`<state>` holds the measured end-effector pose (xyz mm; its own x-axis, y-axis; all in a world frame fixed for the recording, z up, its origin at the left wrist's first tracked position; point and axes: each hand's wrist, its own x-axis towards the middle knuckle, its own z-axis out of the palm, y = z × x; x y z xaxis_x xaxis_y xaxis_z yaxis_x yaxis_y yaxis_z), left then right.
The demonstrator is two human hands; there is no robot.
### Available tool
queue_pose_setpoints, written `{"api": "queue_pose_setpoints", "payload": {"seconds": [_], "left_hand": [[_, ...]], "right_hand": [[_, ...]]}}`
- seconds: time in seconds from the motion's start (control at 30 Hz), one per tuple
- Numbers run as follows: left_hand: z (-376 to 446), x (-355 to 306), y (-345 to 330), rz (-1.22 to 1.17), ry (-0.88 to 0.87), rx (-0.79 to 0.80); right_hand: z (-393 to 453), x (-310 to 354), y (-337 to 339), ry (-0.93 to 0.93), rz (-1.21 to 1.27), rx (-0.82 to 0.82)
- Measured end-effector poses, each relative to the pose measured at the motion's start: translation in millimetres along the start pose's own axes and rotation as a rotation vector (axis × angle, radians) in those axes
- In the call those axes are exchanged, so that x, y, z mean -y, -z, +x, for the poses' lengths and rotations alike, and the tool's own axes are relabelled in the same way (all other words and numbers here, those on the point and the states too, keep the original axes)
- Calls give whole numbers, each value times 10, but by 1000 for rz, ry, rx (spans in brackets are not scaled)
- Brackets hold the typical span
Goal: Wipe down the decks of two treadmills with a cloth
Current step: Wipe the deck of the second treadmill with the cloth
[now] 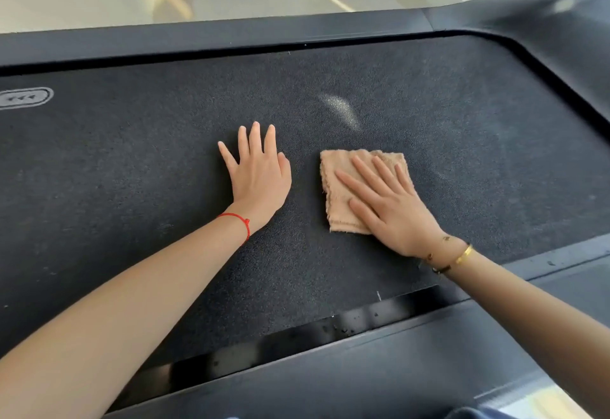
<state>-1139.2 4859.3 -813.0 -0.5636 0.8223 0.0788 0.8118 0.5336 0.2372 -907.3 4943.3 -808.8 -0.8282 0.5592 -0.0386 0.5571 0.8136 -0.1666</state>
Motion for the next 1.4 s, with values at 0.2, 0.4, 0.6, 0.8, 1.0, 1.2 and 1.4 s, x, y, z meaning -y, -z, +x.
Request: {"api": "queue_pose_setpoints", "payload": {"seconds": [0.2, 0.4, 0.6, 0.8, 1.0, 1.2, 1.4], "left_hand": [[0, -16, -123, 16, 32, -34], [-17, -58, -123, 31, 105, -72], [-12, -51, -118, 22, 125, -69], [-5, -75, -80, 35, 149, -28], [-7, -158, -64, 96, 166, -6], [-31, -116, -102, 91, 156, -31], [-25, -124, -128, 86, 172, -37]], "right_hand": [[1019, -829, 189, -244, -4, 31], [1831, -467, 140, -146, 6, 32], [1255, -380, 72, 235, 15, 27], [1576, -992, 200, 57, -17, 12], [2013, -624, 174, -36, -2, 41], [1577, -460, 66, 236, 19, 4], [2338, -846, 177, -33, -19, -12]]}}
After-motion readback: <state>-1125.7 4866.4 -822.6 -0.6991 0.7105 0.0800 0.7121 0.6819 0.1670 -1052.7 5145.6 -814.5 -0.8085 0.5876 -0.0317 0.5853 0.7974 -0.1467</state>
